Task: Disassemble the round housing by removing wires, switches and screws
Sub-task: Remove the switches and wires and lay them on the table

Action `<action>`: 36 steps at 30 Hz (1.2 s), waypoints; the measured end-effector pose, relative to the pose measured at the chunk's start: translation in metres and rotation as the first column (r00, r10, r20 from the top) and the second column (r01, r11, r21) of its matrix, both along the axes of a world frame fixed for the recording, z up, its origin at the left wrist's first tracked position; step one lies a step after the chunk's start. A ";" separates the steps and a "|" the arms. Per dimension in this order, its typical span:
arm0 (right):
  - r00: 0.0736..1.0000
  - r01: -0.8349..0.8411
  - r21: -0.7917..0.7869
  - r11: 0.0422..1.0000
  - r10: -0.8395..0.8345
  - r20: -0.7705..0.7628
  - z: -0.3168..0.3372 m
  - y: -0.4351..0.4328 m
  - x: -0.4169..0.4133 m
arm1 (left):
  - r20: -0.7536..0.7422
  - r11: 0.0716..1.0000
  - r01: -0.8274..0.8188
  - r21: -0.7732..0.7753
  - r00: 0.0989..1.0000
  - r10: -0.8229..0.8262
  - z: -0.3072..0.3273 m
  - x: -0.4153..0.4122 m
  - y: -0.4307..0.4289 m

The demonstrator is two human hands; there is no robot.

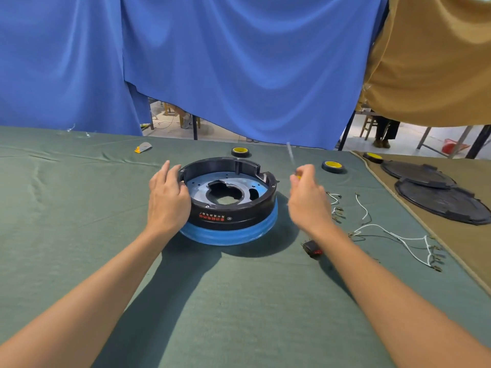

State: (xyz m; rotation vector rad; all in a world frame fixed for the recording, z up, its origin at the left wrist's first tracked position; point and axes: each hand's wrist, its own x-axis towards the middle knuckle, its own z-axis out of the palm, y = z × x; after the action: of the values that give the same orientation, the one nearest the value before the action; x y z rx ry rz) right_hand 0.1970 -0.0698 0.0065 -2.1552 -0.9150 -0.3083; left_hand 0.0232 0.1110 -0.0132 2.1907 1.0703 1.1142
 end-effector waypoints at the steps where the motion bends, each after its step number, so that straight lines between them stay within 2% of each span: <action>1: 0.995 0.001 -0.024 1.000 -0.003 -0.096 0.001 -0.005 0.014 | -0.003 1.000 0.023 0.008 1.000 -0.023 0.000 0.002 -0.001; 2: 0.987 0.013 -0.059 0.998 -0.022 -0.159 0.000 -0.009 0.027 | -0.006 0.999 0.045 0.007 0.999 -0.045 -0.001 0.004 -0.003; 4: 0.979 0.048 -0.165 0.985 -0.080 -0.190 -0.004 -0.017 0.047 | 0.004 0.997 0.072 -0.008 0.997 -0.072 -0.002 0.008 -0.008; 8: 0.977 0.129 -0.339 0.932 -0.179 -0.119 -0.014 -0.023 0.059 | 0.077 0.999 0.040 -0.032 0.996 -0.037 -0.005 0.012 -0.015; 15: 0.978 0.199 -0.469 0.861 -0.207 0.034 -0.011 -0.019 0.058 | 0.090 1.000 0.010 -0.015 0.996 -0.009 -0.005 0.010 -0.015; 21: 0.974 0.200 -0.468 0.861 -0.228 -0.004 -0.009 -0.025 0.051 | 0.082 1.000 0.009 -0.008 0.997 -0.008 -0.006 0.011 -0.016; 24: 0.975 0.182 -0.374 0.909 -0.216 -0.049 0.002 -0.037 0.044 | 0.075 1.000 0.019 -0.012 0.997 -0.018 -0.005 0.009 -0.019; 30: 0.978 -0.019 -0.275 0.961 -0.039 -0.205 0.025 -0.044 0.011 | 0.079 0.999 -0.020 -0.032 0.997 0.022 -0.006 0.013 -0.020; 36: 0.990 0.026 -0.458 0.888 -0.088 -0.114 -0.007 -0.017 -0.016 | -0.039 0.995 -0.094 0.013 0.995 0.094 -0.002 0.010 -0.017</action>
State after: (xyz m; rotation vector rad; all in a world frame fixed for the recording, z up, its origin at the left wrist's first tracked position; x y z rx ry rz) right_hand 0.1808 -0.0873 -0.0006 -2.6008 -0.9159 0.0323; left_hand 0.0330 0.0937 -0.0151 2.1997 1.1986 1.1232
